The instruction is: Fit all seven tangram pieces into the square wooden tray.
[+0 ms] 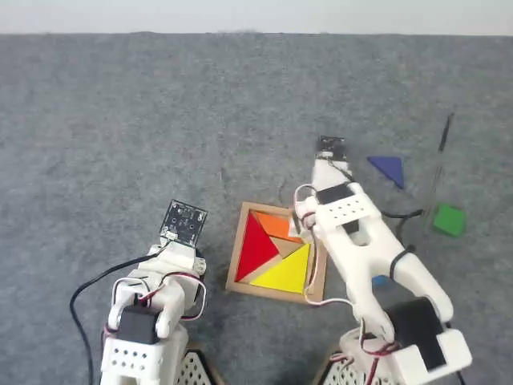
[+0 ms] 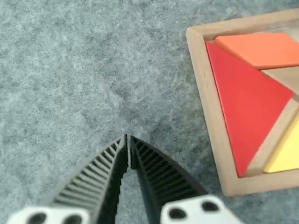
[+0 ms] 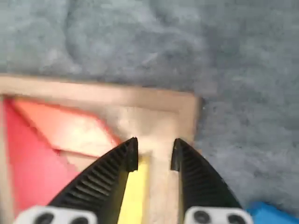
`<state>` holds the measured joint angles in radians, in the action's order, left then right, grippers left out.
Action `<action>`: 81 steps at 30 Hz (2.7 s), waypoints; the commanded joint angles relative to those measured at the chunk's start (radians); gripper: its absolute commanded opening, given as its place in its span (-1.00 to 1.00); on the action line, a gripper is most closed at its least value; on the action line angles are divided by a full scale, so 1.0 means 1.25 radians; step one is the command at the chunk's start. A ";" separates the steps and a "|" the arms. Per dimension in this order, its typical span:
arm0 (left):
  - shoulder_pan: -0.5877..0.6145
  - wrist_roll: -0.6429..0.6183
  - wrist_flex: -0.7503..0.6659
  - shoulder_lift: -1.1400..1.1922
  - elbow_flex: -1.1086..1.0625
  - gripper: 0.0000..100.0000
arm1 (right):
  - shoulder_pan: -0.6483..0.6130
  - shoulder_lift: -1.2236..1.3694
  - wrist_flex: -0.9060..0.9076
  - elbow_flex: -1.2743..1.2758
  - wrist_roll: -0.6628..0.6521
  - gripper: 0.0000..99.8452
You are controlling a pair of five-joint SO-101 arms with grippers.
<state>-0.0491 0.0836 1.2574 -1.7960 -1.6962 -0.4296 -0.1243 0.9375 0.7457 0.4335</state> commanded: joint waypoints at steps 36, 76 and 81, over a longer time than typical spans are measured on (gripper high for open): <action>0.004 -0.004 0.004 -0.017 0.009 -0.97 | -0.025 -0.094 0.093 0.052 -0.021 -0.73; 0.004 -0.004 0.004 -0.017 0.009 -0.97 | -0.052 0.164 0.098 -0.087 -0.020 -0.82; 0.004 -0.004 0.004 -0.017 0.009 -0.97 | -0.031 0.168 0.105 -0.095 -0.020 -0.82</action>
<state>-0.0491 0.0836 1.2574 -1.7960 -1.6962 -0.5002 0.0199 1.0802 0.6183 0.4212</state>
